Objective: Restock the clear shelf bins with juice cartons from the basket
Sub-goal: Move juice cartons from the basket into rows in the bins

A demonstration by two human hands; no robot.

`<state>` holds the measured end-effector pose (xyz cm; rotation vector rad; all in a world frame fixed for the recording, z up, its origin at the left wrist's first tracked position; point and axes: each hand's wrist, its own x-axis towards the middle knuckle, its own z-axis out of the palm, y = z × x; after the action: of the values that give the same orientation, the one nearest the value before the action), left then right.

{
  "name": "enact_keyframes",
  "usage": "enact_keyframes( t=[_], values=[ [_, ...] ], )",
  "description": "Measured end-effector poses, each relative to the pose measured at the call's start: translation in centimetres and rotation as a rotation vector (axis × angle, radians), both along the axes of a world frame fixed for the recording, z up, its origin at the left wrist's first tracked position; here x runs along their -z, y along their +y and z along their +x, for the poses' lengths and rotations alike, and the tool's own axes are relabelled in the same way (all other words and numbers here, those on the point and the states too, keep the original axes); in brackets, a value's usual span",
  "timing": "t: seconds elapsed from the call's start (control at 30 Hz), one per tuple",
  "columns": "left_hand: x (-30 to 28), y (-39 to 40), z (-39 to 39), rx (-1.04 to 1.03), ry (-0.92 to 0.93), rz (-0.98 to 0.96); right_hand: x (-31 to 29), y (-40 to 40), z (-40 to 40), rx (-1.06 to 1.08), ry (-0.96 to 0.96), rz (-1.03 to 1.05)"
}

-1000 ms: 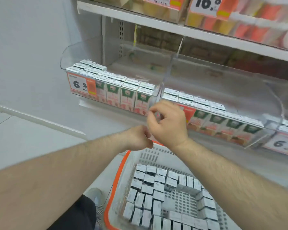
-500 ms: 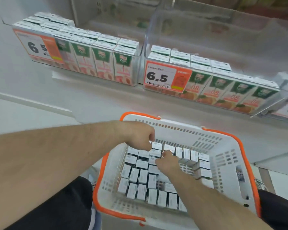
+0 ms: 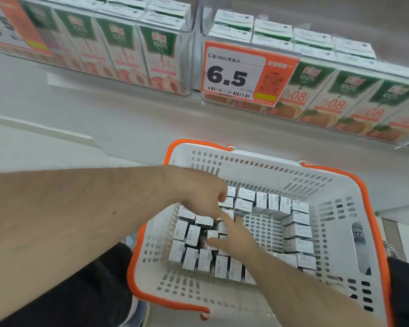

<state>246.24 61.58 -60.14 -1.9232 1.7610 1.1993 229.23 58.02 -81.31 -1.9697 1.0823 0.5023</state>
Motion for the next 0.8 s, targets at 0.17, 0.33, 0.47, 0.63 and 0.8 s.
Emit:
enact_keyframes(
  t=[0.17, 0.33, 0.47, 0.63, 0.8],
  values=[
    [0.4, 0.2, -0.1, 0.015, -0.01, 0.026, -0.1, -1.6, -0.9, -0.128, 0.02, 0.01],
    [0.6, 0.4, -0.3, 0.015, -0.027, 0.046, -0.4, -2.5, 0.1, -0.263, 0.068, 0.036],
    [0.7, 0.3, -0.5, 0.019, -0.026, 0.043, -0.6, -3.3, 0.3, -0.392, 0.102, 0.038],
    [0.9, 0.3, -0.4, 0.009, -0.026, 0.065, -0.1, -2.7, 0.5, -0.393, 0.085, 0.006],
    [0.9, 0.0, -0.4, -0.004, -0.021, 0.056, 1.9, -1.3, 0.0, -0.132, -0.006, -0.181]
  ],
)
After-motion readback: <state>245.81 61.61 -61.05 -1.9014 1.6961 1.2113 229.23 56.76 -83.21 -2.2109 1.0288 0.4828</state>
